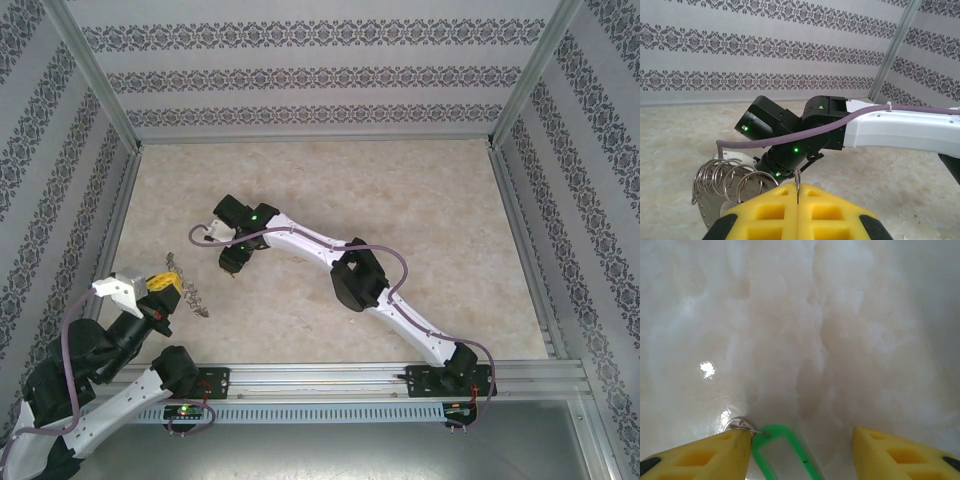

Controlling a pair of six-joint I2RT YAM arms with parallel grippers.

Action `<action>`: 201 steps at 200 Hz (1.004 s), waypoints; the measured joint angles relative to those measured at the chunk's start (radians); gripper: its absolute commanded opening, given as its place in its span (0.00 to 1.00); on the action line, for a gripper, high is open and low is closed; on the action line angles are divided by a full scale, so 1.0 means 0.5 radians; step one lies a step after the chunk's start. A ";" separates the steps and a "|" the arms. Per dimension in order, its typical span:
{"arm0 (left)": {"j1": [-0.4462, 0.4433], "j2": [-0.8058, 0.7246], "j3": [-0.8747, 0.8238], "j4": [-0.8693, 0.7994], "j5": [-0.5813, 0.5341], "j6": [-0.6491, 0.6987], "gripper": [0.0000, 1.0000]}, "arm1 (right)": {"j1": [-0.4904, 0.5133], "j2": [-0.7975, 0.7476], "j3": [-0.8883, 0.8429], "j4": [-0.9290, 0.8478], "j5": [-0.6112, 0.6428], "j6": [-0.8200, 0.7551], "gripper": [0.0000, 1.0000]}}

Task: Put the keys on the keyring

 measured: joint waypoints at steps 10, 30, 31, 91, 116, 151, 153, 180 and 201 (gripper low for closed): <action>0.000 -0.001 0.005 0.000 -0.004 0.004 0.00 | 0.003 0.000 -0.002 0.006 0.011 0.010 0.50; 0.000 -0.004 0.009 -0.003 -0.005 0.007 0.00 | 0.003 0.000 -0.008 0.026 0.019 0.030 0.47; 0.000 -0.005 0.009 -0.003 -0.005 0.007 0.00 | 0.004 0.000 -0.008 0.027 0.019 0.030 0.46; 0.000 -0.005 0.009 -0.005 -0.003 0.008 0.00 | 0.007 -0.011 -0.041 0.056 0.011 0.008 0.47; 0.000 -0.005 0.009 -0.005 -0.003 0.008 0.00 | 0.011 -0.011 -0.041 0.056 -0.006 -0.029 0.47; 0.000 -0.005 0.009 -0.005 0.003 0.009 0.00 | 0.037 -0.011 -0.041 0.053 -0.051 -0.080 0.28; 0.000 -0.005 0.009 -0.006 0.002 0.009 0.00 | 0.040 -0.011 -0.041 0.052 -0.050 -0.079 0.27; 0.000 -0.005 0.009 -0.006 0.003 0.009 0.00 | 0.085 -0.018 -0.077 0.082 -0.085 -0.077 0.17; 0.000 -0.009 0.009 -0.006 0.003 0.009 0.00 | 0.086 -0.052 -0.137 0.106 -0.113 -0.066 0.12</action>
